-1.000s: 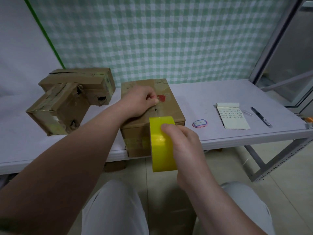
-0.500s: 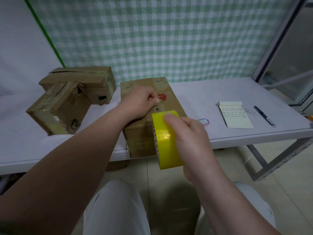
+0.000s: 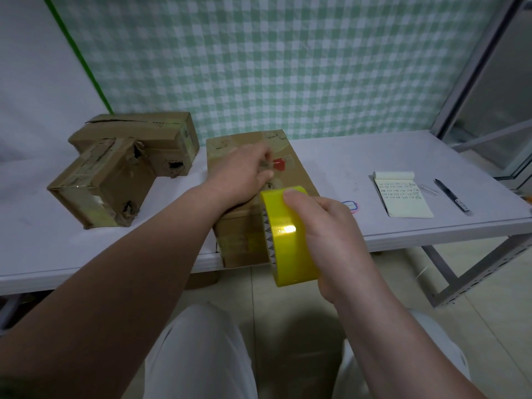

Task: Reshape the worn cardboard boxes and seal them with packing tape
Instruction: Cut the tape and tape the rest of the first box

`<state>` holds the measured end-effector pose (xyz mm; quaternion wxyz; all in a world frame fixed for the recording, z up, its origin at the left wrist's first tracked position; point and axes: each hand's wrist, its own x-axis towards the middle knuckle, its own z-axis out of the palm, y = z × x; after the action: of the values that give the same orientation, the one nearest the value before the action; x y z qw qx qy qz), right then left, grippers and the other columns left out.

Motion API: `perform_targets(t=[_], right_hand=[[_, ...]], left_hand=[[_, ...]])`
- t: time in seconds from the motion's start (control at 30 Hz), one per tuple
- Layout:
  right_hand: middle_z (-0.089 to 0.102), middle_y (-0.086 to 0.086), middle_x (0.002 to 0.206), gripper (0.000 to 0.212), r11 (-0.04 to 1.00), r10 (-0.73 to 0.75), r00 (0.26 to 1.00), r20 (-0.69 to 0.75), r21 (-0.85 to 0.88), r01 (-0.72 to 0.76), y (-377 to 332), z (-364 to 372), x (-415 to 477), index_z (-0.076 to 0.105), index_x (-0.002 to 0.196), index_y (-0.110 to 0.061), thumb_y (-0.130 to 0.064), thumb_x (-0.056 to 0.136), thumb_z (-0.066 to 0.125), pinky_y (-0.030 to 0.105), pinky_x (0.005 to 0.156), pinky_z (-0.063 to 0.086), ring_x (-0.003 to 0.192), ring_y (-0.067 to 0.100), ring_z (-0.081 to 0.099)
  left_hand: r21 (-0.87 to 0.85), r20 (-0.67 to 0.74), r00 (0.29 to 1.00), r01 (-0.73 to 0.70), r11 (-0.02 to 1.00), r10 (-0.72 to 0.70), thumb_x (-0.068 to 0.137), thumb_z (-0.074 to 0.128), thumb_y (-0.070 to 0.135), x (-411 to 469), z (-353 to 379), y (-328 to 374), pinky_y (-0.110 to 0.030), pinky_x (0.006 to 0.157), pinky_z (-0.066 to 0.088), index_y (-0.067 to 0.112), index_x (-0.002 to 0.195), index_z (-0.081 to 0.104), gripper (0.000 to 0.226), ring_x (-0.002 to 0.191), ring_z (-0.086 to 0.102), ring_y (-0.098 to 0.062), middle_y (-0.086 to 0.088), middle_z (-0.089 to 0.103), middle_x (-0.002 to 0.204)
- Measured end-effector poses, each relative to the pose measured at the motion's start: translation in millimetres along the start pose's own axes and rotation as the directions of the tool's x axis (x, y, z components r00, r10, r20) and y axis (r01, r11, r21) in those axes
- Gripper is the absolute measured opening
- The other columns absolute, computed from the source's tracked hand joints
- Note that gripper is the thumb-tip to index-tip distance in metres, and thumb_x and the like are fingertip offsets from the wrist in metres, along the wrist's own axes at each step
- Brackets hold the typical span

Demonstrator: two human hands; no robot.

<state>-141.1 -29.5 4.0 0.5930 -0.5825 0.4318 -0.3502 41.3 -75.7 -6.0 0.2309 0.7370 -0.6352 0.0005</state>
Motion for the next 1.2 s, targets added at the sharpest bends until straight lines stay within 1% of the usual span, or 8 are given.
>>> perform_targets(t=[0.07,0.2,0.33,0.47,0.57,0.73,0.9,1.2], right_hand=[[0.044,0.008,0.069,0.06,1.0,-0.003,1.0,0.002,0.001,0.003,-1,0,-1,0.051,0.076,0.007,-0.052,0.066,0.055,0.036,0.061,0.037,0.065,0.021,0.045],[0.044,0.007,0.069,0.06,1.0,-0.002,1.0,-0.009,0.02,0.002,-1,0,-3,0.051,0.076,0.007,-0.051,0.066,0.056,0.036,0.061,0.037,0.065,0.021,0.045],[0.046,0.006,0.07,0.059,0.999,0.016,1.0,-0.02,0.031,-0.015,-2,0,-4,0.052,0.077,0.006,-0.052,0.065,0.057,0.035,0.062,0.038,0.065,0.019,0.046],[0.048,0.004,0.071,0.06,0.999,0.021,0.999,-0.025,0.046,-0.02,-1,-2,-4,0.053,0.08,0.006,-0.051,0.064,0.057,0.034,0.062,0.038,0.066,0.018,0.048],[0.049,0.004,0.074,0.063,0.996,0.021,1.0,-0.008,0.089,-0.02,-1,-2,-6,0.054,0.09,0.008,-0.05,0.067,0.062,0.034,0.063,0.038,0.069,0.019,0.049],[0.058,-0.007,0.065,0.034,0.984,0.084,0.995,0.057,0.151,-0.092,0,-8,-11,0.059,0.069,-0.007,-0.036,0.086,0.063,0.032,0.069,0.043,0.071,0.014,0.056],[0.074,0.011,0.077,0.028,0.98,0.089,0.959,0.271,0.15,-0.133,1,-9,-13,0.066,0.097,-0.015,-0.039,0.092,0.054,0.042,0.082,0.052,0.079,0.023,0.069],[0.07,0.009,0.066,0.024,0.988,0.033,0.967,0.251,0.138,-0.07,5,-9,-18,0.064,0.093,-0.013,-0.035,0.094,0.054,0.047,0.08,0.054,0.066,0.021,0.065]], left_hand=[[-0.032,0.026,1.0,0.014,0.999,-0.013,0.089,0.061,0.027,3,-2,0,-0.031,0.071,0.033,0.02,0.113,0.05,0.026,0.089,0.043,-0.017,0.005,0.044,0.092],[0.024,-0.002,1.0,0.022,0.999,-0.022,0.093,0.052,0.014,6,-2,-2,-0.029,0.074,0.033,0.017,0.104,0.059,0.014,0.095,0.048,-0.021,0.003,0.047,0.094],[-0.061,-0.043,0.997,-0.063,0.996,0.06,0.089,0.045,-0.004,-6,-19,-2,-0.017,0.085,0.031,0.009,0.115,0.066,0.036,0.11,0.052,-0.02,-0.007,0.062,0.114],[-0.202,0.37,0.912,-0.105,0.974,0.175,0.085,0.047,0.017,-28,-37,3,-0.022,0.112,0.014,0.027,0.143,0.039,0.06,0.14,0.019,-0.004,0.012,0.032,0.15],[0.004,0.618,0.775,-0.172,0.985,0.133,0.083,0.061,0.023,-36,-36,2,-0.042,0.117,-0.004,0.031,0.151,0.005,0.088,0.144,-0.009,-0.005,0.017,0.0,0.157],[0.196,0.525,0.835,-0.308,0.931,0.166,0.077,0.072,0.046,-37,-18,3,-0.052,0.114,-0.004,0.024,0.15,-0.011,0.113,0.145,-0.013,-0.013,0.008,-0.012,0.159],[0.264,0.458,0.872,-0.319,0.91,0.173,0.079,0.07,0.048,-36,-8,-3,-0.047,0.116,-0.002,0.02,0.149,-0.015,0.114,0.145,-0.012,-0.013,0.003,-0.012,0.16],[0.276,0.492,0.865,-0.264,0.924,0.1,0.078,0.072,0.047,-34,-8,3,-0.049,0.116,-0.001,0.021,0.15,-0.015,0.116,0.145,-0.012,-0.015,0.003,-0.015,0.159]])
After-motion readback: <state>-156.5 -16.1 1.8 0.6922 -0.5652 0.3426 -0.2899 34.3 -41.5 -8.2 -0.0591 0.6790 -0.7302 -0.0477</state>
